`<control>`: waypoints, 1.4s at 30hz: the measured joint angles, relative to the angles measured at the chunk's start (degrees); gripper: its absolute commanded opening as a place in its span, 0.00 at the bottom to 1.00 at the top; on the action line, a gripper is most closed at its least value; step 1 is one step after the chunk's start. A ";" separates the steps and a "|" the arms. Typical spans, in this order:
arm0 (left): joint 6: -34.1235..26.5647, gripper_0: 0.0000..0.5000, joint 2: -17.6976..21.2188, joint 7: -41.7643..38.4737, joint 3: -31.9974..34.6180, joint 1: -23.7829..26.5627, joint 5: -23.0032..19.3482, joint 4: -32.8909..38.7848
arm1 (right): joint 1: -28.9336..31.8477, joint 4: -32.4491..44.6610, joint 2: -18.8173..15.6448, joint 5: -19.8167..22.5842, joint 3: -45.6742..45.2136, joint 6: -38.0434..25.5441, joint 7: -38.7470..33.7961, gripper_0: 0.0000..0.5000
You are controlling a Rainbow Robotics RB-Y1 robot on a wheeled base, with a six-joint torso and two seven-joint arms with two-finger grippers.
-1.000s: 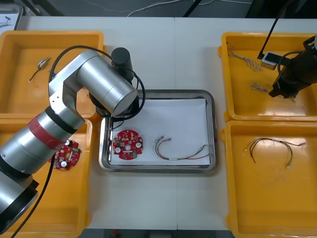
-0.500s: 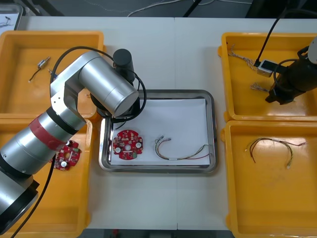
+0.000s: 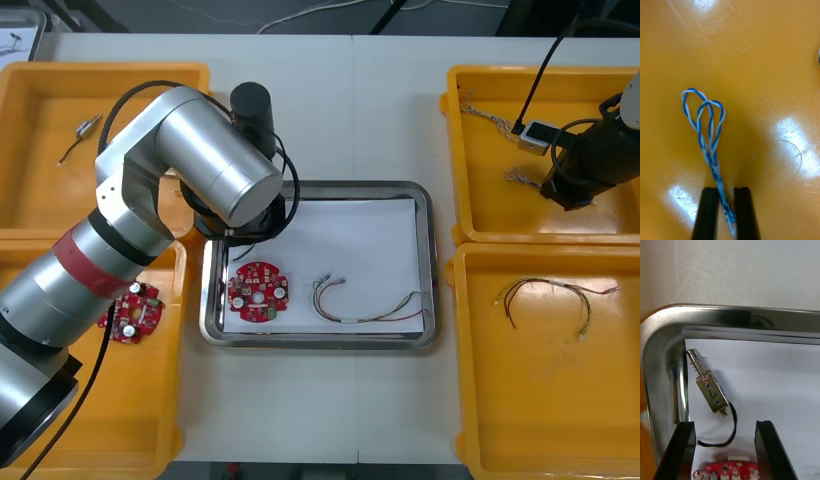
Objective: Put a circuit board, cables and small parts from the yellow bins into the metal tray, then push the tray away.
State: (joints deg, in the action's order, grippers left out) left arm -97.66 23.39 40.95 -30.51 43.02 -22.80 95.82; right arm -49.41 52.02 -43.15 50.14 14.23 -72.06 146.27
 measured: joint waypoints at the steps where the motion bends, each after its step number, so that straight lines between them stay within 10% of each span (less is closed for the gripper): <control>1: -0.44 0.92 0.00 0.00 0.40 0.16 -0.55 0.47 | 0.00 0.00 0.00 0.00 0.00 0.20 0.00 0.00; 17: -9.74 0.92 2.58 0.00 8.73 4.06 -10.14 6.87 | -1.18 0.39 -0.76 -0.02 -0.01 -0.51 0.03 0.00; 31: -11.46 0.92 11.19 0.74 14.60 5.24 -15.19 8.59 | -1.70 5.92 -2.28 -0.44 -11.05 -15.69 0.26 0.00; 42: -11.43 0.94 15.56 17.64 19.89 5.25 -17.51 3.89 | -1.72 11.35 -2.32 -1.77 -20.25 -28.33 0.27 0.00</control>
State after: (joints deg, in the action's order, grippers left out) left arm -109.09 38.95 58.59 -10.63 48.26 -40.31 99.71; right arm -51.13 63.37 -45.47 48.37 -6.02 -100.38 146.54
